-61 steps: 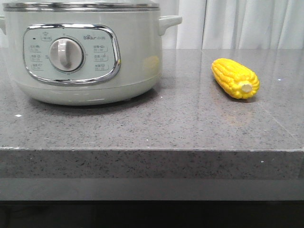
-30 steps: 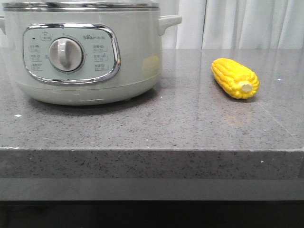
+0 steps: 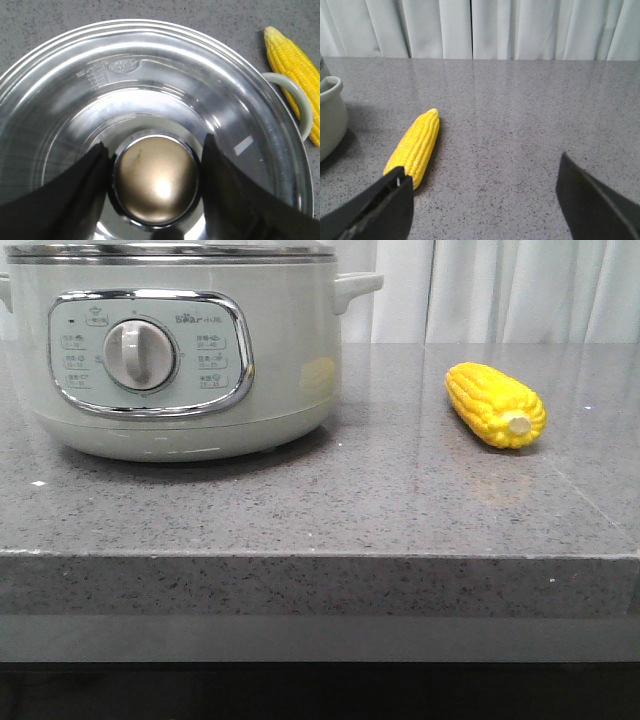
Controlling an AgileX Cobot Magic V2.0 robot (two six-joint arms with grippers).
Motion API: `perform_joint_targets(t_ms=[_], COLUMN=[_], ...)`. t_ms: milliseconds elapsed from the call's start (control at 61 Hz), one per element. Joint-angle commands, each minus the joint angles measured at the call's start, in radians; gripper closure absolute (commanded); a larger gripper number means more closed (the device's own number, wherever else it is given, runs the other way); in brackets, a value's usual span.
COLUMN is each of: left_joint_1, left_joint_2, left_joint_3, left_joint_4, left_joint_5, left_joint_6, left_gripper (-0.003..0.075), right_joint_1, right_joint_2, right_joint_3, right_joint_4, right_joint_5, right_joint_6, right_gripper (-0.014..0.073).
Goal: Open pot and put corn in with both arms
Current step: 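Grasp the glass lid knob with the left gripper and lift it, then lower the right gripper around the yellow corn cob and close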
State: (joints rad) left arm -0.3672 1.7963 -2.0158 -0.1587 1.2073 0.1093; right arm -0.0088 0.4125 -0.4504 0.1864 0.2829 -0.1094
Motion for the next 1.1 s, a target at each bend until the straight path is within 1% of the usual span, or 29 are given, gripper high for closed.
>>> perform_joint_targets(t_ms=[0,82,377,475,607,754,885,1033,1082], left_joint_1=[-0.002,0.000,0.000,0.000,-0.002,-0.002,-0.002,-0.002,-0.002], left_joint_2=[-0.043,-0.050,-0.091,-0.129,-0.191,-0.297,-0.417,-0.590,-0.662], left_joint_3=[-0.033,-0.038,-0.144,-0.145,-0.112,0.012,0.174,0.405,0.509], left_joint_4=[0.000,0.000,0.004,0.004,-0.017,-0.021,-0.021,-0.021,-0.021], left_joint_5=[-0.053,-0.060,-0.057,-0.057,-0.051,-0.063,-0.131,-0.215,-0.243], left_joint_6=[-0.003,-0.003,-0.003,0.011,0.046,0.049,0.051,0.051,0.051], left_gripper=[0.0530,0.0534,0.0534,0.0535,0.0560,0.0603,0.0628,0.0629,0.0628], right_joint_1=[-0.006,-0.006,-0.006,-0.006,-0.006,-0.006,-0.006,-0.006,-0.006], right_joint_2=[0.015,0.015,0.015,0.015,0.015,0.015,0.015,0.016,0.019], right_joint_3=[-0.038,-0.038,-0.038,-0.038,-0.038,-0.038,-0.038,-0.038,-0.038], right_joint_4=[-0.009,-0.009,-0.009,-0.009,-0.009,-0.009,-0.009,-0.009,-0.009], right_joint_5=[-0.074,-0.074,-0.074,-0.074,-0.074,-0.075,-0.075,-0.075,-0.076], right_joint_6=[-0.002,-0.002,-0.002,-0.002,-0.002,-0.002,-0.002,-0.002,-0.002], right_gripper=[-0.0006,-0.0006,-0.0006,-0.0006,-0.0006,-0.0006,-0.0006,-0.0006,-0.0006])
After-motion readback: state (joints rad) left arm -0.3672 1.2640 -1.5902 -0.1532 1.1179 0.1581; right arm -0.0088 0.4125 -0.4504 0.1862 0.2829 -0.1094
